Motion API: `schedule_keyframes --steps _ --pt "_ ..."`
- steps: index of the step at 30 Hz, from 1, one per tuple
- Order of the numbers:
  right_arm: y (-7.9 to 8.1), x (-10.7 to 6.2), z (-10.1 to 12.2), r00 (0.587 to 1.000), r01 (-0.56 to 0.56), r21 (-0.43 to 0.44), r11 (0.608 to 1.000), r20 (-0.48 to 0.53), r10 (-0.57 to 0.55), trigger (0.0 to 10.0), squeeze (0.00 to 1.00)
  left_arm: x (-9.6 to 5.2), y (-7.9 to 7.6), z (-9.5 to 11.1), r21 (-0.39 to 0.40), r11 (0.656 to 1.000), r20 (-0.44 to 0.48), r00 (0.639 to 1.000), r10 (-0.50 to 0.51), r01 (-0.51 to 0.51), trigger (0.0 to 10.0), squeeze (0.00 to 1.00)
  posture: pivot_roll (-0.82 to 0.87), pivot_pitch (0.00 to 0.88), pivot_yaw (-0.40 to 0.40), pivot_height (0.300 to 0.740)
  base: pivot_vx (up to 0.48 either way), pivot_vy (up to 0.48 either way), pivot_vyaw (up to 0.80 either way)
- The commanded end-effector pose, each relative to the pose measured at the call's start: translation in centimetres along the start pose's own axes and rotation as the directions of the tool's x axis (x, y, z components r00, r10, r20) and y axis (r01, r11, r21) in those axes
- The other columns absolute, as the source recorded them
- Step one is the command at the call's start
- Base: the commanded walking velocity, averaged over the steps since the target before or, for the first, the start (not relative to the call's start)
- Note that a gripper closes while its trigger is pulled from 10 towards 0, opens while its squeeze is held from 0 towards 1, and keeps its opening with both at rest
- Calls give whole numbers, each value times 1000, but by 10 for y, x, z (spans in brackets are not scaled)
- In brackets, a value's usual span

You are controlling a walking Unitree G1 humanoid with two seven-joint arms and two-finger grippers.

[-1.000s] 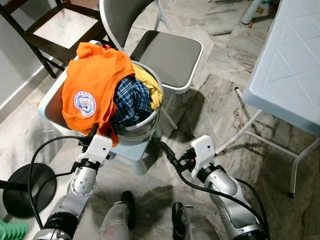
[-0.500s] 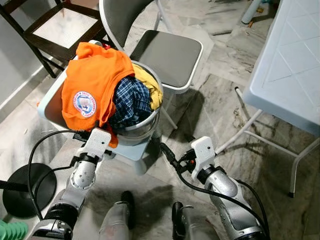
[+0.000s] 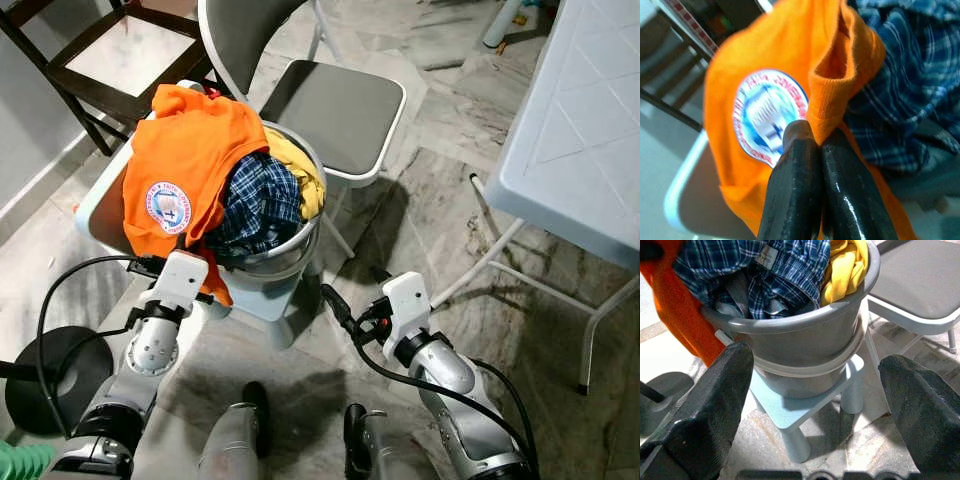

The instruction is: Hang hanger

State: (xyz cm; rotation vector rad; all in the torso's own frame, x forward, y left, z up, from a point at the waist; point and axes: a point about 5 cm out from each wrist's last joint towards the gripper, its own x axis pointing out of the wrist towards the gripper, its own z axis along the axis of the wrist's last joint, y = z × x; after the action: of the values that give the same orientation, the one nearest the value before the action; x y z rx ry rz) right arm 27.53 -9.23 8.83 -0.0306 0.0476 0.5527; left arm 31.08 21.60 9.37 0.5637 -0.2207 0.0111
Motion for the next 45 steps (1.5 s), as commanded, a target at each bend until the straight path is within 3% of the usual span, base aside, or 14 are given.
schedule_keyframes --steps 1,7,12,19,23,25,29,32,33,34,38,39,40,45 --pt "3 -3 -4 1000 -9 3 1000 -18 9 10000 0 -4 5 3 12 1000 39 999 -15 14 0 0 -143 310 -17 740 0 0 0" --pt "9 4 -5 1000 -26 13 1000 -16 26 10000 0 -11 14 0 120 986 67 990 -122 113 0 0 -110 317 -6 740 0 0 0" --pt "10 5 -5 1000 -26 17 1000 -12 26 10000 0 -11 26 -7 76 990 24 992 -123 121 0 0 -107 314 -5 740 0 0 0" --pt "9 6 -6 1000 -25 16 1000 -16 25 10000 0 15 51 15 -126 991 64 997 -45 53 0 0 -105 304 -3 740 0 0 0" --pt "8 7 -5 1000 -22 14 1000 -13 22 10000 0 28 63 27 -378 925 62 996 68 -39 0 0 -105 302 -2 740 0 0 0" --pt "8 7 -6 1000 -21 14 1000 -12 22 10000 0 31 58 33 -438 899 90 995 44 0 0 0 -103 300 -5 740 0 0 0" --pt "9 7 -6 1000 -26 14 1000 -13 26 10000 0 32 37 42 -641 761 103 994 -44 100 0 0 -100 299 -6 740 0 0 0" --pt "9 8 -7 1000 -26 14 1000 -13 26 10000 0 30 27 44 -599 783 120 986 -119 168 0 0 -98 297 -6 740 0 0 0" --pt "9 8 -7 1000 -26 15 1000 -12 26 10000 0 27 21 39 -563 802 96 979 -177 200 5176 0 -95 296 -6 740 0 0 0" --pt "9 9 -6 1000 -28 15 999 -11 29 10000 0 24 16 30 -556 807 46 976 -212 202 8706 0 -96 296 -6 740 0 0 0" --pt "9 10 -6 1000 -30 14 999 -10 30 10000 0 20 11 16 -527 832 -48 972 -231 172 10000 0 -98 298 -8 740 0 0 0" --pt "9 10 -6 1000 -30 14 999 -10 30 10000 0 19 9 12 -498 849 -75 967 -243 174 10000 384 -100 300 -8 740 0 0 0" --pt "10 10 -6 1000 -29 14 999 -10 29 10000 0 19 8 12 -485 857 -75 968 -241 176 10000 1000 -105 300 -7 740 0 0 0" --pt "10 6 -8 1000 -24 16 1000 -15 25 10000 0 16 12 16 -332 924 -41 976 -214 189 10000 1000 -107 309 -6 740 0 0 0"
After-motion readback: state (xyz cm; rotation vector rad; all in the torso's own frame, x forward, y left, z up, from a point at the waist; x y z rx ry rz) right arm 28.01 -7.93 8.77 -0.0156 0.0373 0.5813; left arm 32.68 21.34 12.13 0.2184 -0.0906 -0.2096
